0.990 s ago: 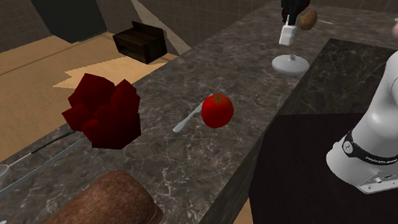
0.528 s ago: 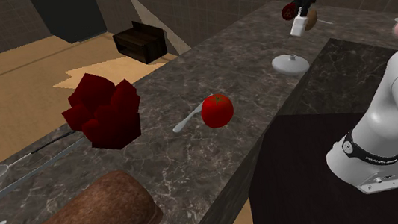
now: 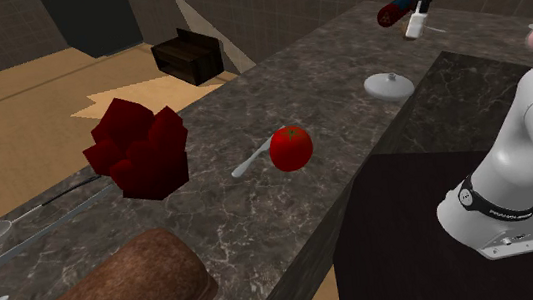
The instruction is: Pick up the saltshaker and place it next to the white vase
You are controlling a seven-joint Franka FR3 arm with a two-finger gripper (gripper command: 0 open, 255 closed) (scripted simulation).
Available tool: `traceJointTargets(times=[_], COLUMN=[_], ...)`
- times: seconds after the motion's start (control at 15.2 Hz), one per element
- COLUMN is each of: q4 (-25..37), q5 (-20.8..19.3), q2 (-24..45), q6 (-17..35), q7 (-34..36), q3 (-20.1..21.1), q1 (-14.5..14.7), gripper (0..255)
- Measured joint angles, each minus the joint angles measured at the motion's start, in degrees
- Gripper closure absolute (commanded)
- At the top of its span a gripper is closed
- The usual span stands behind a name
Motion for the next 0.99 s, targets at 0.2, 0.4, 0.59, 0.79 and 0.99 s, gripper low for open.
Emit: traceJointTargets(times=[0.2,0.4,0.59,0.79,0.99], q4=[4.7,10.5,11.9,10.1,8.0], q5=[4.0,12.9,17.3,17.9,18.3], q2=[6.6,17.9,23.0,23.6,24.0], q6=[0.3,0.1,1.0,3.0,5.2], q7=[-7.3,-17.4,-22.2,-22.7,-23.1], q3=[-6.5,-13.0,-13.7,-13.6,-13.5], q1=[0.7,-0.8,-3.4,-3.7,-3.8], gripper=[255,255,255,255,255])
